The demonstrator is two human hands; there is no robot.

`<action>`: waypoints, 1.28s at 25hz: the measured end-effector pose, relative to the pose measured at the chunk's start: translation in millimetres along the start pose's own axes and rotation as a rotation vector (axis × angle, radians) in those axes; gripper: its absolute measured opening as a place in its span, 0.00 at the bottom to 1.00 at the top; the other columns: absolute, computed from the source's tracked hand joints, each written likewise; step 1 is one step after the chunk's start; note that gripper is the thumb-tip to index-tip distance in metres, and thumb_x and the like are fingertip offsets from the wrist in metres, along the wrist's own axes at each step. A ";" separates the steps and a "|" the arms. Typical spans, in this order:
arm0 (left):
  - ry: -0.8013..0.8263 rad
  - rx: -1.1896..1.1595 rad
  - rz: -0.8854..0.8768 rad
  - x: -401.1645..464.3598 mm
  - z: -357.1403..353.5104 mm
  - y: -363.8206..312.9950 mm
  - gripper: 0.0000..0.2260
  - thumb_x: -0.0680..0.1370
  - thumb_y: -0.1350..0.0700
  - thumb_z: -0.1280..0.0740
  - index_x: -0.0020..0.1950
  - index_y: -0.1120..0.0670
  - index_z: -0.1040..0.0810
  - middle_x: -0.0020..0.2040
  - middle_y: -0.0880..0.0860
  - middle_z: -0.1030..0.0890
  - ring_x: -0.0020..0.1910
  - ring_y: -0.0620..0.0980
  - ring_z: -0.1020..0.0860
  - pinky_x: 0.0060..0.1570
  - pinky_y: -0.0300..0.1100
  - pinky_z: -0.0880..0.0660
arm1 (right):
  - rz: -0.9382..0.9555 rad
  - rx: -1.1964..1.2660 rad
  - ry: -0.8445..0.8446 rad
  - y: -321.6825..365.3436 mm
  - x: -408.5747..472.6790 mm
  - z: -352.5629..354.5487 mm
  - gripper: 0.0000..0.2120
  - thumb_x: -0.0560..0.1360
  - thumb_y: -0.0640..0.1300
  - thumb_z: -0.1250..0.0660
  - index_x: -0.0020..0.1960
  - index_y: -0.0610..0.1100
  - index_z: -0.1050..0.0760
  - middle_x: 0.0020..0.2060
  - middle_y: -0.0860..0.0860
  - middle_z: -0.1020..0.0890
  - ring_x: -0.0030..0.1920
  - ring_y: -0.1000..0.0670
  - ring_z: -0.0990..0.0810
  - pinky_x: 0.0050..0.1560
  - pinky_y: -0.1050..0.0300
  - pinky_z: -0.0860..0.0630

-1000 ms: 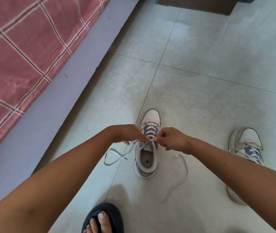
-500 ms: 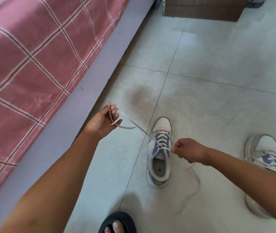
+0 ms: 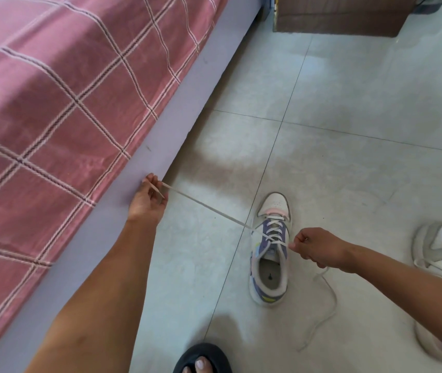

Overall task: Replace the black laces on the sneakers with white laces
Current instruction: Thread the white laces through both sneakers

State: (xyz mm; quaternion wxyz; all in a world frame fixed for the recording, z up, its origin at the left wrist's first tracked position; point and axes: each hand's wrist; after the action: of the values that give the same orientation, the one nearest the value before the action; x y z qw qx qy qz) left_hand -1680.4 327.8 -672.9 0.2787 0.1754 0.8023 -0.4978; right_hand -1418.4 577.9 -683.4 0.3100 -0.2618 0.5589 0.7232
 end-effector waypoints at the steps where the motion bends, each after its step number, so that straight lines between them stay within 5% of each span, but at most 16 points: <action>1: -0.010 0.020 -0.002 -0.5 0.9 1.4 0.08 0.79 0.53 0.36 0.42 0.52 0.21 0.37 0.46 0.19 0.40 0.42 0.23 0.50 0.41 0.26 | 0.002 0.001 0.000 0.3 -0.4 0.1 0.12 0.78 0.45 0.36 0.38 0.42 0.33 0.31 0.48 0.30 0.30 0.51 0.40 0.28 0.60 0.41; 5: 0.046 0.395 0.048 -20.5 -6.2 29.8 0.10 0.79 0.53 0.36 0.40 0.53 0.22 0.27 0.48 0.28 0.23 0.40 0.32 0.29 0.34 0.35 | 0.010 -0.024 -0.002 3.0 -1.2 -2.5 0.12 0.78 0.45 0.37 0.39 0.42 0.33 0.30 0.48 0.30 0.30 0.51 0.39 0.28 0.60 0.40; 7: 0.133 0.556 0.144 -43.0 -9.6 59.4 0.08 0.78 0.56 0.34 0.40 0.57 0.22 0.29 0.51 0.26 0.22 0.41 0.32 0.22 0.33 0.36 | 0.009 -0.028 -0.008 3.4 -0.9 -4.3 0.12 0.78 0.44 0.37 0.38 0.42 0.33 0.29 0.49 0.30 0.29 0.51 0.38 0.27 0.61 0.40; 12: 0.340 0.625 0.315 -94.8 -13.2 112.4 0.02 0.76 0.66 0.33 0.45 0.64 0.21 0.36 0.56 0.21 0.31 0.45 0.22 0.33 0.32 0.23 | 0.004 -0.022 -0.020 1.7 -0.3 -8.1 0.13 0.79 0.45 0.37 0.37 0.43 0.33 0.29 0.49 0.29 0.28 0.52 0.37 0.26 0.62 0.39; 18: 0.423 0.830 0.110 -115.4 -23.2 125.9 0.05 0.71 0.69 0.28 0.42 0.60 0.20 0.36 0.54 0.18 0.37 0.48 0.19 0.40 0.37 0.20 | 0.019 -0.034 -0.030 -0.1 0.0 -7.6 0.12 0.78 0.45 0.37 0.37 0.43 0.33 0.30 0.48 0.28 0.29 0.52 0.35 0.26 0.63 0.38; 32: 0.564 1.123 -0.053 -108.3 -22.5 117.1 0.06 0.73 0.66 0.30 0.40 0.55 0.20 0.33 0.50 0.19 0.31 0.43 0.20 0.36 0.34 0.22 | 0.005 -0.049 -0.039 0.2 -0.1 -9.0 0.13 0.78 0.46 0.37 0.37 0.44 0.33 0.30 0.49 0.27 0.28 0.52 0.34 0.26 0.64 0.37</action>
State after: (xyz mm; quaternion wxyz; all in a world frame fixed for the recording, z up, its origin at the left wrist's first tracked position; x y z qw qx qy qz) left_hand -1536.3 399.5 -679.8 -0.0906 0.3996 0.4652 -0.7847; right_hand -1418.3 569.2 -685.3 0.3124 -0.2537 0.5357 0.7423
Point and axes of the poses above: each hand's wrist, its own x-axis towards the middle knuckle, its own z-axis out of the back of the hand, y = z × x
